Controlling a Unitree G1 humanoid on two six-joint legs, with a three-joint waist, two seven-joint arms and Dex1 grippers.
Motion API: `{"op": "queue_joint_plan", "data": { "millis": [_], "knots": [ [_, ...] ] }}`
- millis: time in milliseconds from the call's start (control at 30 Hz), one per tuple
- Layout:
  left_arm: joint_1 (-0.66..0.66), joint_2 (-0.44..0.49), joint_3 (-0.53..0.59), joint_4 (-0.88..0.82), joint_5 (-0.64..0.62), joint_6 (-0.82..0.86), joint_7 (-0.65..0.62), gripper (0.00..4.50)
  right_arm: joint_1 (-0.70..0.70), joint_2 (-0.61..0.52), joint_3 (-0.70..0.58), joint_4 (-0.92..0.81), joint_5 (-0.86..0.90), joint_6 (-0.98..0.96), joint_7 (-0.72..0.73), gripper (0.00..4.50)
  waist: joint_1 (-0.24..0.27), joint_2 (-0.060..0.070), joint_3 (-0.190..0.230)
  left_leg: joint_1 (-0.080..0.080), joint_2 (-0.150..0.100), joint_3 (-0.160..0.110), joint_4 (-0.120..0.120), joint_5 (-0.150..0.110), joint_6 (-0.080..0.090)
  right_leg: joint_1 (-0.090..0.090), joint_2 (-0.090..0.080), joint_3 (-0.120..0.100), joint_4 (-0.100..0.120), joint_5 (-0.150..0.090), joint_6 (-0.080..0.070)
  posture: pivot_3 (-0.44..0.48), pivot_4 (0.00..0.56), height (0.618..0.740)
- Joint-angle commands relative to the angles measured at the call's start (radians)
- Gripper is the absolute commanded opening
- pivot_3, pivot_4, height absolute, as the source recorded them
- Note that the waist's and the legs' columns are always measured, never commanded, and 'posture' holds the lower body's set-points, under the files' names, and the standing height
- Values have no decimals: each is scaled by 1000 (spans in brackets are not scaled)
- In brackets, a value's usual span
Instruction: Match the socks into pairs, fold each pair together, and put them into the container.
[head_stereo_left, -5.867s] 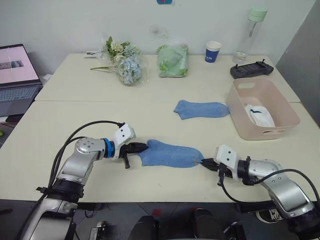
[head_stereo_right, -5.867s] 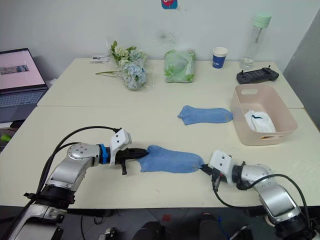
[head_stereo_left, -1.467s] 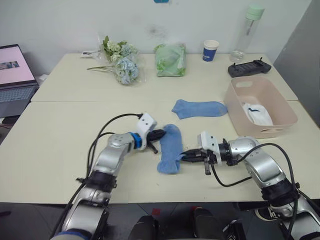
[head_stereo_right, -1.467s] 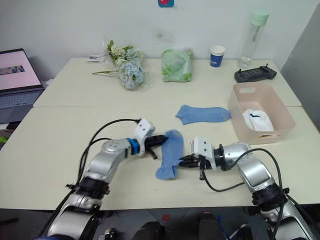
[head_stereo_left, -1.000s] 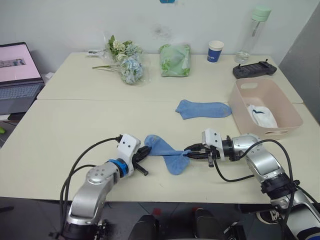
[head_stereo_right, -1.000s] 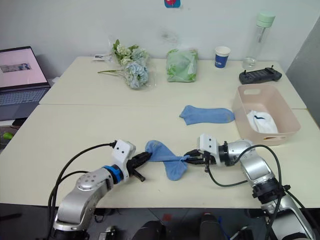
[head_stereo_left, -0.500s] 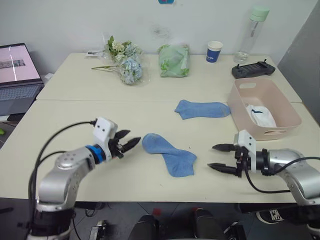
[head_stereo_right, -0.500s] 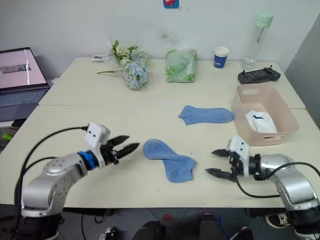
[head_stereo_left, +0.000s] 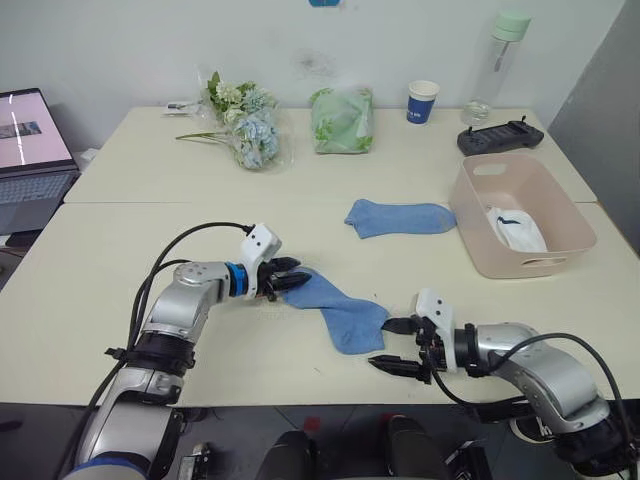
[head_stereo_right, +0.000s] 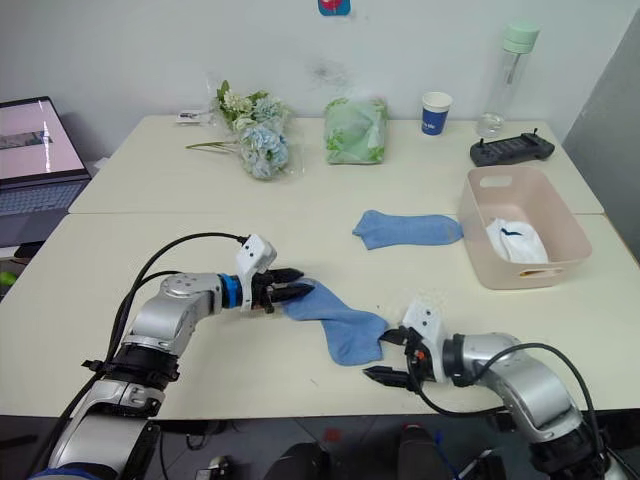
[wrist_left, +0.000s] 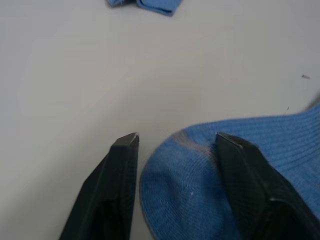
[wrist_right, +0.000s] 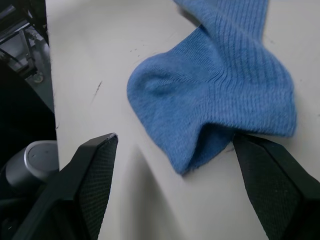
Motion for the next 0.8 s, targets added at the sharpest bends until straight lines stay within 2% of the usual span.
{"op": "queue_joint_plan", "data": {
  "millis": [33,133,167,300,433,700,800],
  "knots": [
    [26,20,6,-32,2,-19,-31,1047,-4,-23,-15,-28,7,-21,12,2954,4,0,0,0,0,0,0,0,0,0,0,0,0,0,0,0,150,740],
    [44,17,24,-46,1,-23,-10,115,6,-41,-20,-20,8,-33,24,1896,6,0,0,0,-1,0,0,0,0,0,0,0,-1,0,0,0,150,740],
    [52,16,31,-56,-1,-20,-3,0,5,-45,-20,-17,11,-35,27,1515,6,0,0,0,-1,0,0,0,0,0,0,0,-1,0,0,0,150,740],
    [95,20,59,-123,-22,13,23,0,-7,-56,-30,1,16,-42,40,47,3,0,0,0,0,0,0,0,0,0,0,0,-1,0,0,0,150,740],
    [211,28,124,-304,-66,113,102,0,-80,-91,-63,85,23,-55,95,19,0,0,0,0,0,1,0,0,0,0,0,1,-1,0,0,0,150,740],
    [423,-26,233,-658,-159,300,308,0,-210,-140,-54,286,-8,-127,216,19,6,0,0,0,1,0,0,0,0,0,-1,1,-1,0,0,0,150,740],
    [507,-57,241,-784,-187,379,389,0,-253,-184,-32,352,-28,-128,285,19,7,0,0,0,1,1,0,0,0,0,-1,1,-1,0,0,0,150,740]
  ]
}}
